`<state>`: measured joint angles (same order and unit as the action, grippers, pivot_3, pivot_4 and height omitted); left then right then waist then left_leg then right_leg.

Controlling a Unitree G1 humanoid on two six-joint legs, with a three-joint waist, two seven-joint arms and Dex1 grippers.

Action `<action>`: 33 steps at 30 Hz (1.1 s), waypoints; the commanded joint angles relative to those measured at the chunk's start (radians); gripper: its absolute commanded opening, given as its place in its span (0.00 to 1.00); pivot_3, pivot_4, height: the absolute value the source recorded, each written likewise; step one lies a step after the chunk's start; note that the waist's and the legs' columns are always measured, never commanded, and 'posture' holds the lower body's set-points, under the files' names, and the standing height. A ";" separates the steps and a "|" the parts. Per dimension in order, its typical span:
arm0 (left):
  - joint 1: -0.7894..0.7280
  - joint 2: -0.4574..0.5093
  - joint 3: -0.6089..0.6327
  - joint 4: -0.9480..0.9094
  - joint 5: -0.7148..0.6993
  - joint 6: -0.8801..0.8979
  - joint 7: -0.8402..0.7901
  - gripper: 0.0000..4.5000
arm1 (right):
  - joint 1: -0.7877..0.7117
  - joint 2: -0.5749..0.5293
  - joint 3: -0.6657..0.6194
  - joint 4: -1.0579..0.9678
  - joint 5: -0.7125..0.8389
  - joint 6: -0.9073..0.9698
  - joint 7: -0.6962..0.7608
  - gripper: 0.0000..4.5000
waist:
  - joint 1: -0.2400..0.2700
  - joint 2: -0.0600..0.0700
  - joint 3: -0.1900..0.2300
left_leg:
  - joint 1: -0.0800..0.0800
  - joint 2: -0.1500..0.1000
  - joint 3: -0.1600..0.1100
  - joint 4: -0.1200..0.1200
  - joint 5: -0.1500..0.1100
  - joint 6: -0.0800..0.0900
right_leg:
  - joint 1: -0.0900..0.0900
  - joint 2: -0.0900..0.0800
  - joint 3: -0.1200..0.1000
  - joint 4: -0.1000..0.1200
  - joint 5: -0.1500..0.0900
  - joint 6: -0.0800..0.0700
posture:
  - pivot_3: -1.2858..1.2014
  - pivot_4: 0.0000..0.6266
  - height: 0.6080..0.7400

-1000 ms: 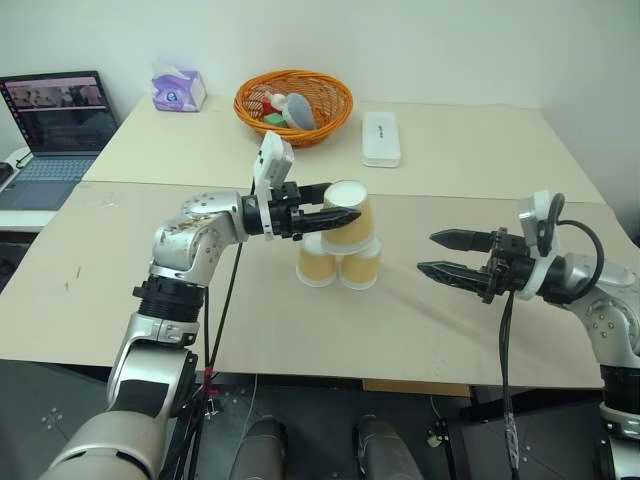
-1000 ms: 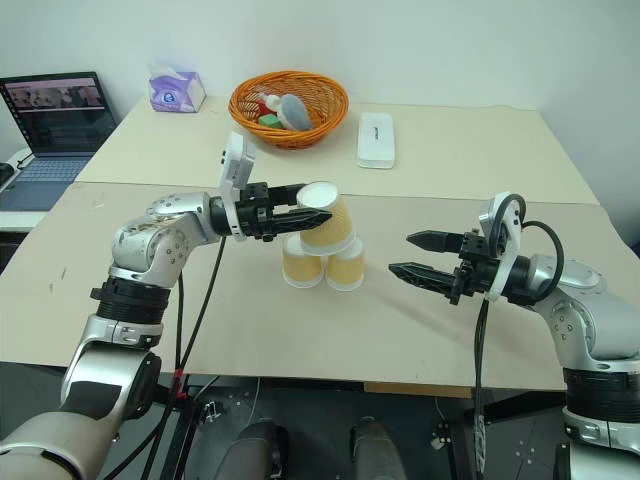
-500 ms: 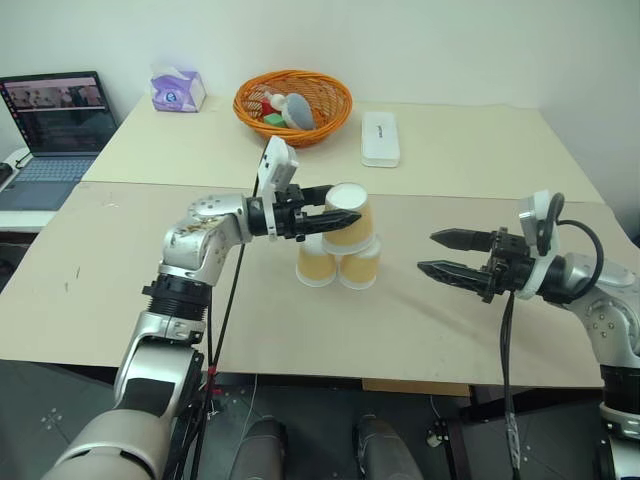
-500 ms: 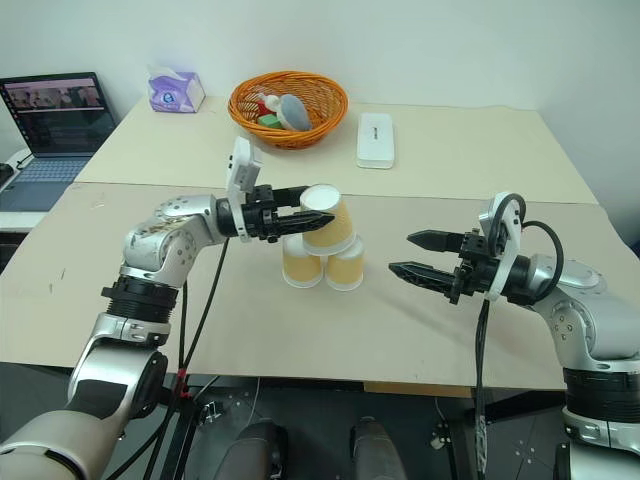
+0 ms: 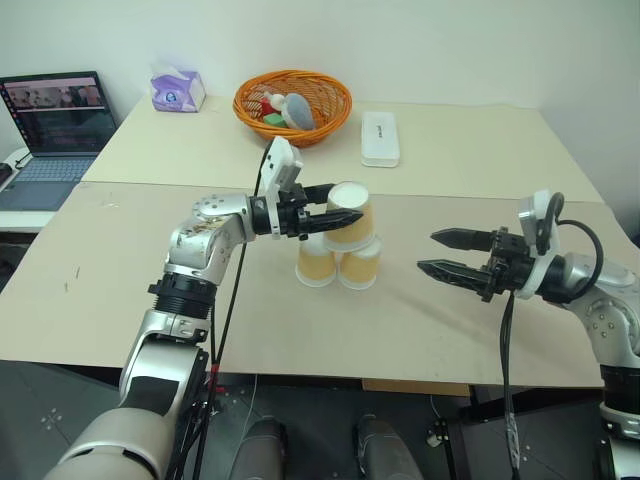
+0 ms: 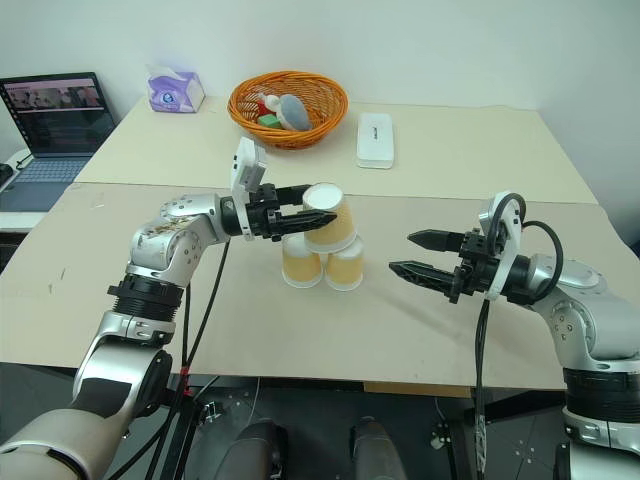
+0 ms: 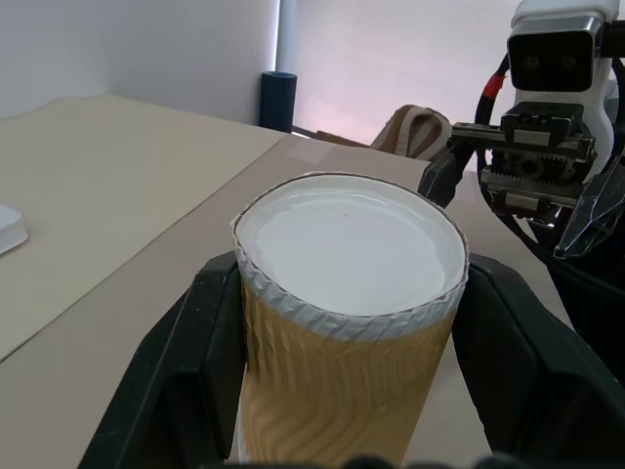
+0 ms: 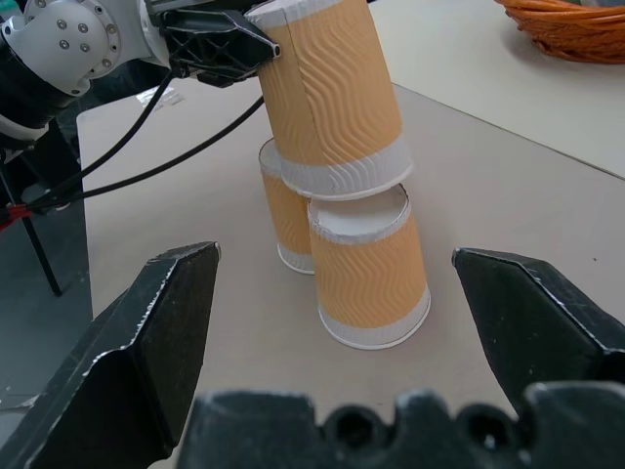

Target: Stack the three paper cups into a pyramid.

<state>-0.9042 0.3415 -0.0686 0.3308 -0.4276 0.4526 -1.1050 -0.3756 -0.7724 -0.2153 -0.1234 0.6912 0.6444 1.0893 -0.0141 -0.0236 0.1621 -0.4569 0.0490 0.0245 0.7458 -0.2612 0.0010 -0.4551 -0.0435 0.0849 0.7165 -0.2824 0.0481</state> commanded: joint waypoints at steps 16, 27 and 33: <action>-0.045 0.004 0.197 -0.231 -0.186 0.179 0.199 0.98 | -0.034 -0.011 -0.018 0.017 0.010 -0.018 0.014 1.00 | -0.001 0.000 0.000 | 0.000 0.000 0.000 0.000 0.000 0.000 | 0.000 0.000 0.000 0.000 0.000 0.000 | 0.52 0.24 0.50; 0.105 0.033 0.394 -0.495 -0.345 0.392 0.545 0.98 | -0.052 0.010 0.007 0.045 -0.018 -0.046 0.019 1.00 | -0.003 0.000 0.000 | 0.000 0.000 -0.001 0.000 0.000 0.000 | 0.000 0.000 0.000 0.001 0.000 0.000 | 0.52 0.24 0.50; 0.359 0.002 0.450 -0.632 -0.274 0.379 0.788 0.98 | -0.019 0.039 -0.050 0.048 -0.051 -0.100 -0.063 1.00 | 0.001 0.000 0.000 | 0.000 0.000 -0.001 0.000 0.000 0.000 | 0.000 -0.001 0.000 0.001 0.000 0.000 | 0.52 0.24 0.50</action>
<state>-0.5636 0.3487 0.3570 -0.2313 -0.7145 0.8540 -0.3761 -0.3976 -0.7381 -0.2132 -0.0655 0.6385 0.5842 1.0567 -0.0134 -0.0236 0.1620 -0.4565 0.0494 0.0234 0.7462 -0.2611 0.0008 -0.4552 -0.0444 0.0852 0.7177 -0.2823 0.0479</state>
